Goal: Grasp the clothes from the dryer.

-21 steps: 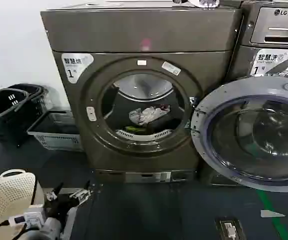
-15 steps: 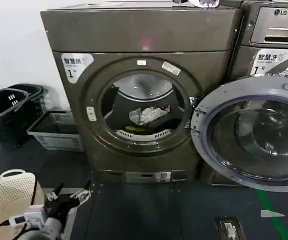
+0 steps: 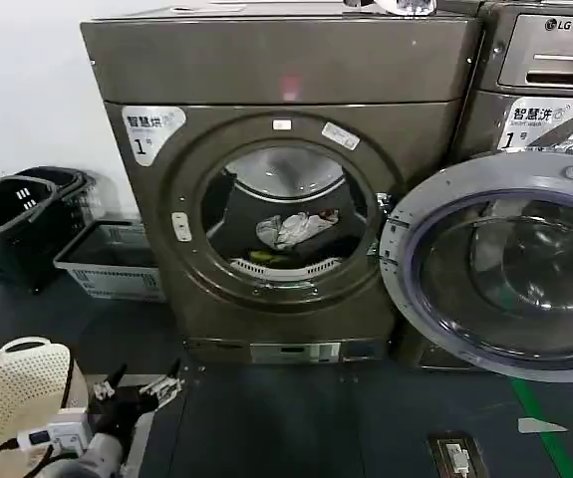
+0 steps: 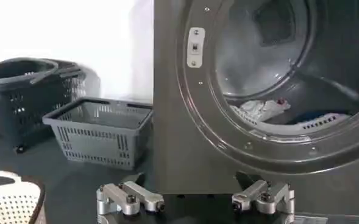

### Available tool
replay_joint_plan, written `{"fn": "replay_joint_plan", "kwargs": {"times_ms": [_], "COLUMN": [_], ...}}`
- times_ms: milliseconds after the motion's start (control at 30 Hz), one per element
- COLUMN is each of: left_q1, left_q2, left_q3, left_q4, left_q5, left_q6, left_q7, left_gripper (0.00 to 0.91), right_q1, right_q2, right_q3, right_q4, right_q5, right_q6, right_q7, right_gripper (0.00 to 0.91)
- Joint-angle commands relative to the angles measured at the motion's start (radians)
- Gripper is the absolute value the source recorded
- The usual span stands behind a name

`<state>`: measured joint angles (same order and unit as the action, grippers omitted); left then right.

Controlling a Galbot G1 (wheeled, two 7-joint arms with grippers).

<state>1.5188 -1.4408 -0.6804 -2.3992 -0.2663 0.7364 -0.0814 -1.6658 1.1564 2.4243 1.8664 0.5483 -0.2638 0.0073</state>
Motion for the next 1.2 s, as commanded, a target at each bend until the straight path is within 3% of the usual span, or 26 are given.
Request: {"fn": "replay_joint_plan", "kwargs": {"times_ms": [33,1200], "left_q1": [-0.002,-0.010], "left_q2": [0.002,0.007], "left_q3": [0.000,0.003], "left_q4": [0.000,-0.003], "left_q5": [-0.005,-0.014], "left_q6": [0.049,0.049], "left_q7": [0.002,0.008], "left_gripper": [0.907,0.907], "right_q1": [0.001,-0.010], "right_q2": [0.000,0.008], "right_q3": [-0.002,0.018], "right_q4": [0.000,-0.018], "right_q5": [0.004,0.007], "right_q6": [0.009,0.020], "right_q7": [0.005,0.013], "right_gripper": [0.907,0.907]}}
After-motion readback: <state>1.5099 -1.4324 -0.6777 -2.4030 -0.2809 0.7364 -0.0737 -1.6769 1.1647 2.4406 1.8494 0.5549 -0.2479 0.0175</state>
